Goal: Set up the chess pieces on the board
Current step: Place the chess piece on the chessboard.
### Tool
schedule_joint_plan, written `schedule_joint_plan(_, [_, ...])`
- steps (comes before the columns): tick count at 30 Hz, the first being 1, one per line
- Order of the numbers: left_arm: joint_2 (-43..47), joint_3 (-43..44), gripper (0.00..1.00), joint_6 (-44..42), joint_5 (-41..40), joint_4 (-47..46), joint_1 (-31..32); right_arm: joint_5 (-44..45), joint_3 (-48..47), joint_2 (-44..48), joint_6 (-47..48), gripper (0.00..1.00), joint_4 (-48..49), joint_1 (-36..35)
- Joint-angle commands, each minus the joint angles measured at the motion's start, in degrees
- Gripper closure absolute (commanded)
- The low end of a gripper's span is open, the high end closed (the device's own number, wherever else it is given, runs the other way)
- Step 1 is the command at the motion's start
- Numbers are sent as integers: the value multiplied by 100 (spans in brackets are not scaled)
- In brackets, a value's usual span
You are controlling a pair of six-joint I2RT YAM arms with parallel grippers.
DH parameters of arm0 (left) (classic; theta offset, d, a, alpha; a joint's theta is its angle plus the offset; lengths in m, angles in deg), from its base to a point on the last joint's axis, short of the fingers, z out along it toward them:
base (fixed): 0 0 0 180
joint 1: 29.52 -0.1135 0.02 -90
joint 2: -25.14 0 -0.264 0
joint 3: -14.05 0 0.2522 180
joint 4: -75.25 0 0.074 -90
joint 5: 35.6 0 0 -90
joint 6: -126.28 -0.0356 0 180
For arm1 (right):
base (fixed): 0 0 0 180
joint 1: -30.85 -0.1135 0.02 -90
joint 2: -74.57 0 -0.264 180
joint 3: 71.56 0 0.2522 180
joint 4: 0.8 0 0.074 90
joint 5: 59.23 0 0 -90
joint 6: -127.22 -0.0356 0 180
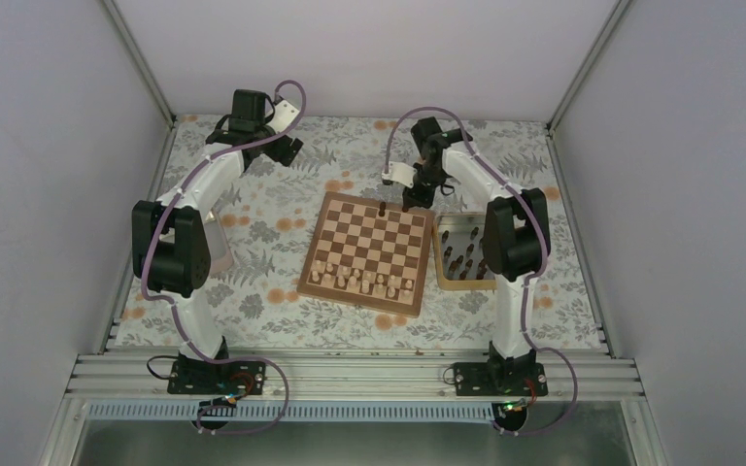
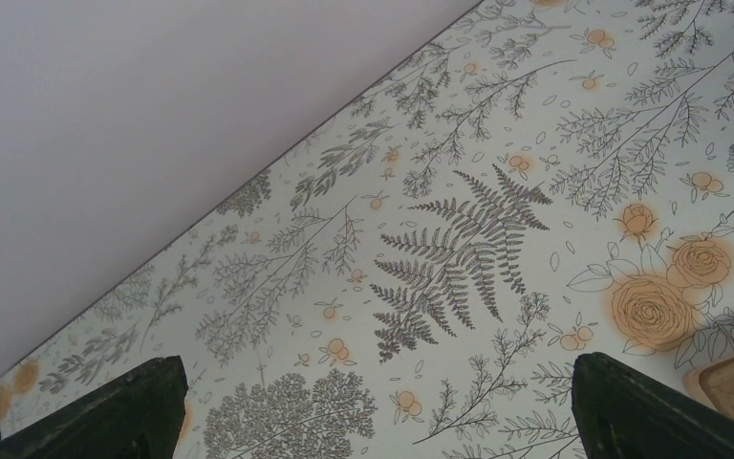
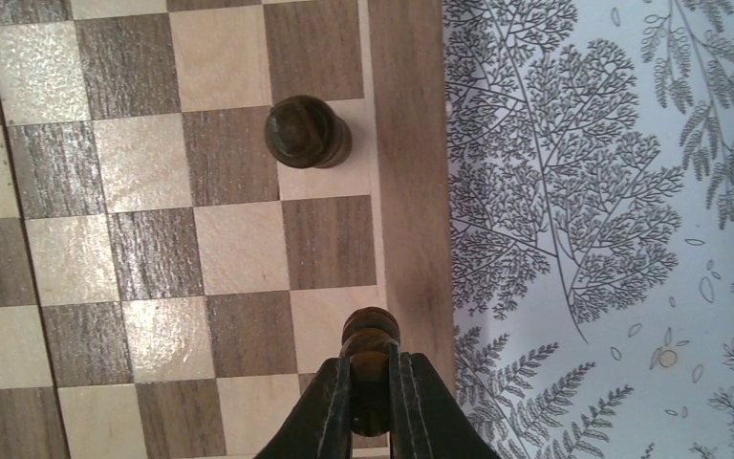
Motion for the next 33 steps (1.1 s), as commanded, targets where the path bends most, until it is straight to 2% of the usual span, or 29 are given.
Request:
schedule_joint_plan(1, [-15, 108, 0, -59, 92, 55, 29, -44, 79, -43, 71, 93, -167, -77])
schedule_joint_plan(30, [-63, 55, 0, -76, 63, 26, 31, -17, 408, -150, 106, 93, 85, -100])
schedule_joint_plan(33, [-51, 41, 0, -77, 66, 16, 29, -29, 401, -154, 98, 88, 114, -100])
